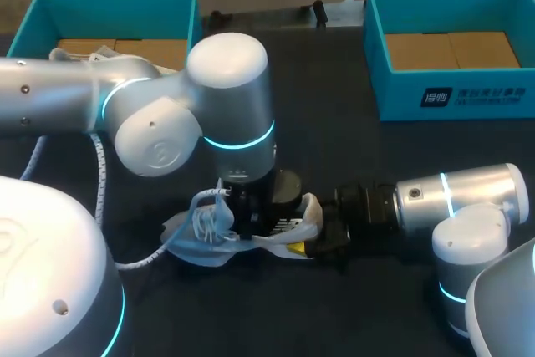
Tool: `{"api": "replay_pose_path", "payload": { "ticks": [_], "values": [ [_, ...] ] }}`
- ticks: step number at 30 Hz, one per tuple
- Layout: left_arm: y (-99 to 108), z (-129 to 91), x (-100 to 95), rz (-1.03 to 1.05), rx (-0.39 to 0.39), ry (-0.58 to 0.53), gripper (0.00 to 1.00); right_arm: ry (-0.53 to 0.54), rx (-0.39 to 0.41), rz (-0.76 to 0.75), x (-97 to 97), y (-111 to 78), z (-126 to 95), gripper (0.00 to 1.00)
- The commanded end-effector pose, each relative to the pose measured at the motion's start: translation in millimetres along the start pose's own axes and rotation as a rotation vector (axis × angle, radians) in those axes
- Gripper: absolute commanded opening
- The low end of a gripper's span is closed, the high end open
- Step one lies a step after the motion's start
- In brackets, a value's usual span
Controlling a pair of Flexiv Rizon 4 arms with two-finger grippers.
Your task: Take the shoe out of the shoebox, open the shoe tongue, remove and reinsert the insole, then place the shoe into the shoebox
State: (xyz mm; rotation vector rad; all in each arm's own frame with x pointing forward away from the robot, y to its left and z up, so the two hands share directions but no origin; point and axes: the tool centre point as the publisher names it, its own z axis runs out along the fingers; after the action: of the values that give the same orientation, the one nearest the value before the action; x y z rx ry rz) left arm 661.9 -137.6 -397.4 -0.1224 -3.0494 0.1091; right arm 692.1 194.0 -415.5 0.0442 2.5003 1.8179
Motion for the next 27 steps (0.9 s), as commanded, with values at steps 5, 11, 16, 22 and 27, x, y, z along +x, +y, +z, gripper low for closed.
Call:
{"api": "replay_pose_path", "payload": {
  "ticks": [5, 11, 16, 22, 27],
  "values": [
    [3, 12, 2.8, -0.007, -0.013, -0.083, 0.44, -0.003, 0.005, 0.001, -0.5, 0.5, 1, 0.0],
    [0, 21, -3.5, -0.016, -0.036, -0.162, 0.44, -0.003, 0.005, 0.001, -0.5, 0.5, 1, 0.0],
    [0, 26, -15.1, -0.053, -0.065, -0.228, 0.42, -0.003, 0.005, 0.001, -0.5, 0.5, 1, 0.0],
    [1, 27, -29.7, -0.09, -0.079, -0.254, 0.29, -0.003, 0.005, 0.001, -0.5, 0.5, 1, 0.0],
    [4, 21, -36.7, -0.127, -0.062, -0.244, 0.08, -0.003, 0.005, 0.001, -0.5, 0.5, 1, 0.0]
  ]
}}
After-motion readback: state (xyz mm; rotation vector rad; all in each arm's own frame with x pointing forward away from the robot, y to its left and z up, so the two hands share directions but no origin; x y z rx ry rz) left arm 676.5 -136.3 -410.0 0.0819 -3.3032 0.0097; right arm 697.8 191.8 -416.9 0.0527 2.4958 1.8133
